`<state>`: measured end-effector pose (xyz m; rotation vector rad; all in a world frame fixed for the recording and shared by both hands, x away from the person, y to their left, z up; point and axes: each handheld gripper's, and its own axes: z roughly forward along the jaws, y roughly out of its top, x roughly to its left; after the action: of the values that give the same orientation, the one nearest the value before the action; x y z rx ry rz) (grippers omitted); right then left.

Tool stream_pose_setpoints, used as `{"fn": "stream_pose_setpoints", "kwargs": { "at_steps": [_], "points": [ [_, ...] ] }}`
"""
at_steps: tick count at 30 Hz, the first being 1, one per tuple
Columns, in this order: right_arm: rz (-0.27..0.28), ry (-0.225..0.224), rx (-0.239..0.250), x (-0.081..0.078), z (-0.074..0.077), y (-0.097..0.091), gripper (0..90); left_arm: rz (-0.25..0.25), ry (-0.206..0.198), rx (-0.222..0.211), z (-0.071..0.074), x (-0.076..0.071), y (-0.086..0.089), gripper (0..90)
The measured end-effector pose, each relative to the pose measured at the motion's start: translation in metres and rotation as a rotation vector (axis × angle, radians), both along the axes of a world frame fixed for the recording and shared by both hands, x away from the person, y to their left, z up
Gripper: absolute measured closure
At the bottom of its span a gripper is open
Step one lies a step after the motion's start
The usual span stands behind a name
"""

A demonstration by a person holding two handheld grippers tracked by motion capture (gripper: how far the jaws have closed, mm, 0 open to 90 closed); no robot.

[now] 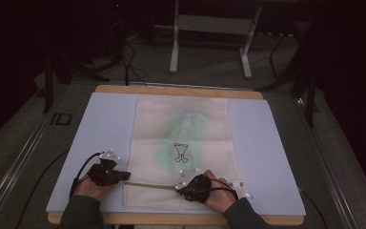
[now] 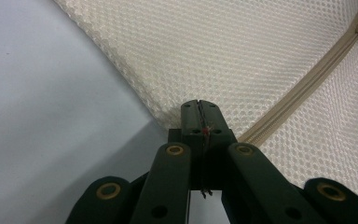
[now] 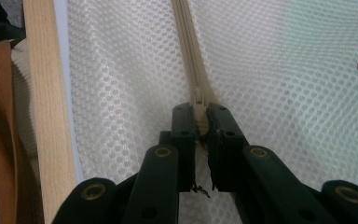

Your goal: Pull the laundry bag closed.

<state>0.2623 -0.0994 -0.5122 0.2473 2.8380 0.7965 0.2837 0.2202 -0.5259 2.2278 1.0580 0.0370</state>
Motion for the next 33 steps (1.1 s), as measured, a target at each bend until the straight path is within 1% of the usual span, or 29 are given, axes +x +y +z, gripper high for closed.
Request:
{"fn": "stream_pose_setpoints", "kwargs": {
  "at_steps": [8, 14, 25, 33],
  "points": [
    [-0.009, 0.001, -0.006, 0.001, 0.0, -0.009, 82.4, 0.001, 0.001, -0.001, 0.0, 0.0, 0.0, 89.9],
    [-0.025, 0.005, -0.003, 0.001, 0.0, -0.015, 82.4, 0.001, 0.0, 0.0, 0.0, 0.0, 0.0, 89.8],
    [-0.034, 0.009, 0.003, 0.001, 0.0, -0.023, 82.4, 0.001, 0.0, 0.0, 0.0, 0.0, 0.0, 89.8],
    [-0.043, 0.002, -0.009, -0.001, 0.0, -0.029, 82.4, 0.001, 0.0, 0.0, 0.0, 0.0, 0.0, 89.8]
  ]
}}
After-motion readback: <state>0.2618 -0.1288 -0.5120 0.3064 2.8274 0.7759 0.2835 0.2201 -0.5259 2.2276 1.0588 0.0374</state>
